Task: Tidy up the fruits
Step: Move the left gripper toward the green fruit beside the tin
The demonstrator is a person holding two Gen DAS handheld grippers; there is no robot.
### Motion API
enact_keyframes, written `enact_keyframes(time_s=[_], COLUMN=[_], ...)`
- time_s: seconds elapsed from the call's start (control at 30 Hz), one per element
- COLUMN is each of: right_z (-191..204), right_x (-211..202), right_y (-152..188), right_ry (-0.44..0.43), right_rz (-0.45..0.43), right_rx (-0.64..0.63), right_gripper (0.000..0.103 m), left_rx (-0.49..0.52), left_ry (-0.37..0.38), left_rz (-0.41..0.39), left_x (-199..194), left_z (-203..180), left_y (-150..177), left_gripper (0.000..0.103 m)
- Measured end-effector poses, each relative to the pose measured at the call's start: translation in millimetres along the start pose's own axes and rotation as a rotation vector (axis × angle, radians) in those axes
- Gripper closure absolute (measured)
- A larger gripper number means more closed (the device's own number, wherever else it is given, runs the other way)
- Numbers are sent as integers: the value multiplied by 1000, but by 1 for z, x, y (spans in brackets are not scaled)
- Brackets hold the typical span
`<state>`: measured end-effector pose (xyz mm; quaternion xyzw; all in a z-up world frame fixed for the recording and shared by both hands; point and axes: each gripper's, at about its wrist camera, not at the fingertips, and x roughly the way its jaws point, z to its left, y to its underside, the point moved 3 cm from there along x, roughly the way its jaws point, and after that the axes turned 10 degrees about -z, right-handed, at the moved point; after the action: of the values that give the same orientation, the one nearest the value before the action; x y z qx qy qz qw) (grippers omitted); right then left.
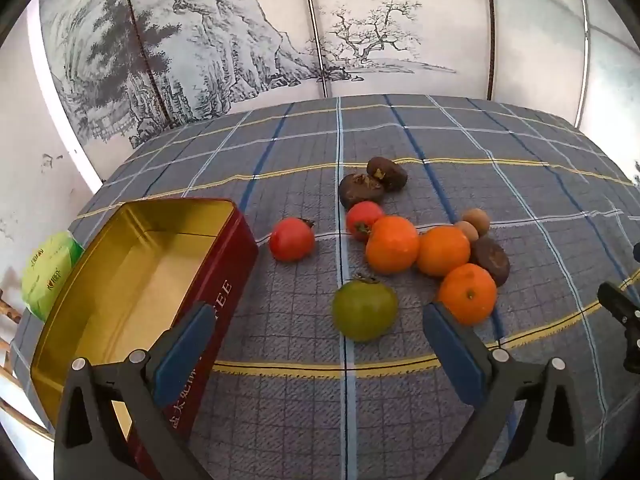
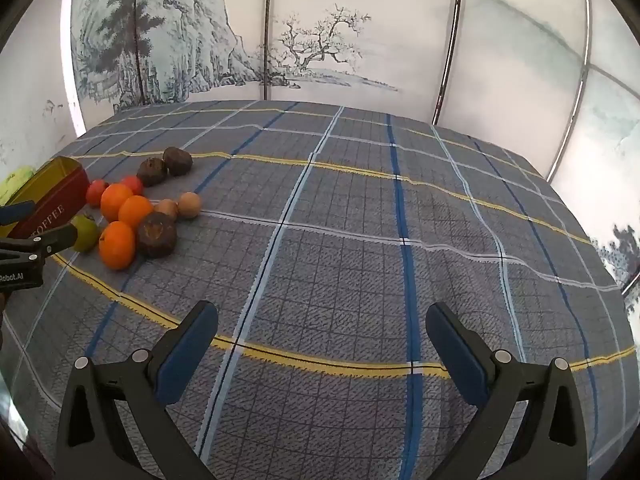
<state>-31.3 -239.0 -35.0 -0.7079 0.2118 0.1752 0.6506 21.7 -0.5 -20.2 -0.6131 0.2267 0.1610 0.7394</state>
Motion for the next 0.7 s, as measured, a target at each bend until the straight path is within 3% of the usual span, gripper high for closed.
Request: enact_keyframes(time_s=[0.03,0.7], right_z=[0,3], right_x=[0,3], right_y=[0,3], right_ry=[-1,-5], right_rz=[1,11], right_rx=[-1,-6], right_gripper=[0,0], left_rx=[-25,1], left_ry=[15,117], left_rz=[41,103], left_x=[1,24], left_z=[0,-8], left_y=[1,8], left_gripper=[0,0])
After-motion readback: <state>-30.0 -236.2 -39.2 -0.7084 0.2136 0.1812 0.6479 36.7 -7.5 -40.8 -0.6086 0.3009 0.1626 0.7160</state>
